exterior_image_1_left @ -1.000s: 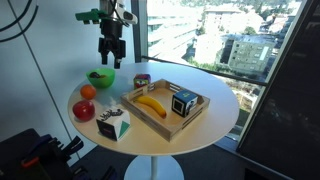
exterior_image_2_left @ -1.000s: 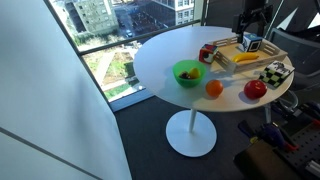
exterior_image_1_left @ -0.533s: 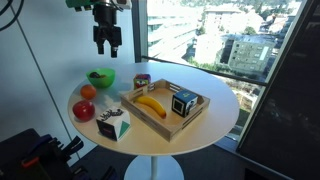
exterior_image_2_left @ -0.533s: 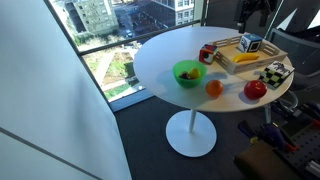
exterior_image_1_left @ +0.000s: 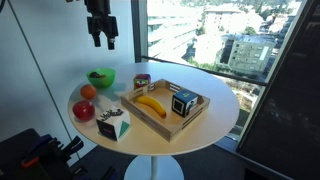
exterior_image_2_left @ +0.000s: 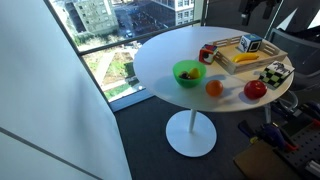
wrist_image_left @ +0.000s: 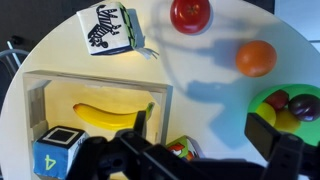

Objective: Pick up the yellow banana toy and put it in the tray

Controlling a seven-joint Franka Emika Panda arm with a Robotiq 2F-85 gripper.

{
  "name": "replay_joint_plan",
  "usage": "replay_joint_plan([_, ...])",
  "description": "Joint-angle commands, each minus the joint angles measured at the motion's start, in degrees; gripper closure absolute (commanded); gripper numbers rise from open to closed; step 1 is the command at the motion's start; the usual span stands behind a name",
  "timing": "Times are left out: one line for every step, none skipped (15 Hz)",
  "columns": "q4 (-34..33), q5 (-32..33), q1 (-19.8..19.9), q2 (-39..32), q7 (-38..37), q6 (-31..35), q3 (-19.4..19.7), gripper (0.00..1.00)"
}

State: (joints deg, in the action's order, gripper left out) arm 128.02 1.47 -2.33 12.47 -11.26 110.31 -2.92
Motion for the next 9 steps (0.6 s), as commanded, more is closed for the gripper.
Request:
replay_joint_plan([3.0, -0.6, 0.0, 3.4, 2.2, 2.6, 0.0, 0.00])
replay_joint_plan([3.3, -0.7, 0.0, 3.7, 2.6, 2.7, 0.0, 0.00])
replay_joint_plan([1.5, -0.1, 0.3, 1.6, 1.0, 1.5, -0.3, 0.00])
replay_joint_plan([1.9, -0.1, 0.3, 2.0, 1.3, 1.7, -0.3, 0.00])
replay_joint_plan([2.2, -0.1, 0.3, 2.3, 1.4, 1.9, -0.3, 0.00])
replay_joint_plan([2.4, -0.1, 0.3, 2.4, 1.4, 2.0, -0.3, 0.00])
replay_joint_plan([2.4, -0.1, 0.3, 2.4, 1.4, 2.1, -0.3, 0.00])
replay_joint_plan([2.5, -0.1, 0.3, 2.4, 1.4, 2.1, -0.3, 0.00])
replay_joint_plan([2.5, -0.1, 0.3, 2.4, 1.4, 2.1, -0.3, 0.00])
